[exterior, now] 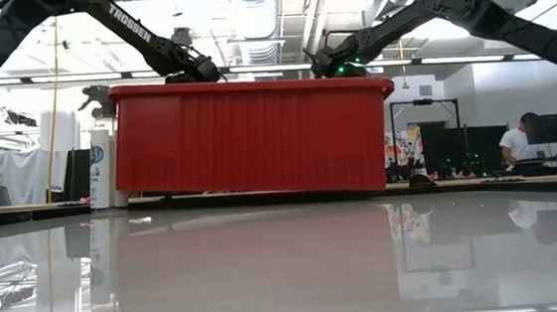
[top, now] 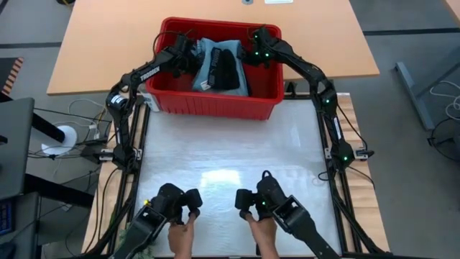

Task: Fold Laundry from Bin
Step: Put all the folded clothes into the red bin, then return to Home Position

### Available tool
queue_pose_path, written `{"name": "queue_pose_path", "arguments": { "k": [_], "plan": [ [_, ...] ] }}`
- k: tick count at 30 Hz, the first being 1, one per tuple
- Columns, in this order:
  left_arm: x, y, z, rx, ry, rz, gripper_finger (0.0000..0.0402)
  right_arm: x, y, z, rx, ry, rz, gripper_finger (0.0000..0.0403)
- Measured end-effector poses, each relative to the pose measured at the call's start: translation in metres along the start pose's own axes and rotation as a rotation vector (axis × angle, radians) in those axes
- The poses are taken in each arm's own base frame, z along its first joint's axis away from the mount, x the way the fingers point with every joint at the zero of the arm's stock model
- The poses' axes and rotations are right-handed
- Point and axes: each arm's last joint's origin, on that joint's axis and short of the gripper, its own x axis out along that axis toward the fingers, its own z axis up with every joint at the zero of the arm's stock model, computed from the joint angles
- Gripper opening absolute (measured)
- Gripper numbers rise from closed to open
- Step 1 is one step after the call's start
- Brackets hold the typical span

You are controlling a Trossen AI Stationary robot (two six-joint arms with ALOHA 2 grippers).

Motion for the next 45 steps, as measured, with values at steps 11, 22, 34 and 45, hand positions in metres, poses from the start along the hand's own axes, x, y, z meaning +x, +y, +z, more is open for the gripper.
{"name": "queue_pose_path", "arguments": {
  "k": [11, 22, 34, 45],
  "plan": [
    [-0.006, 0.02, 0.018, -0.138, 0.024, 0.011, 0.0229, -0.026, 0.002, 0.029, 0.01, -0.093, 0.044, 0.0157],
    [-0.061, -0.018, 0.066, -0.103, -0.158, -0.185, 0.022, -0.084, 0.033, 0.049, -0.095, -0.273, 0.229, 0.0131],
    [-0.217, -0.076, 0.103, 0.293, -0.21, -0.88, 0.0217, -0.263, 0.057, 0.051, -0.518, -0.268, 0.647, 0.0127],
    [-0.42, -0.036, 0.051, 0.754, -0.552, -1.079, 0.0217, -0.452, 0.056, -0.045, -0.923, -0.464, 0.624, 0.0127]
  ]
}}
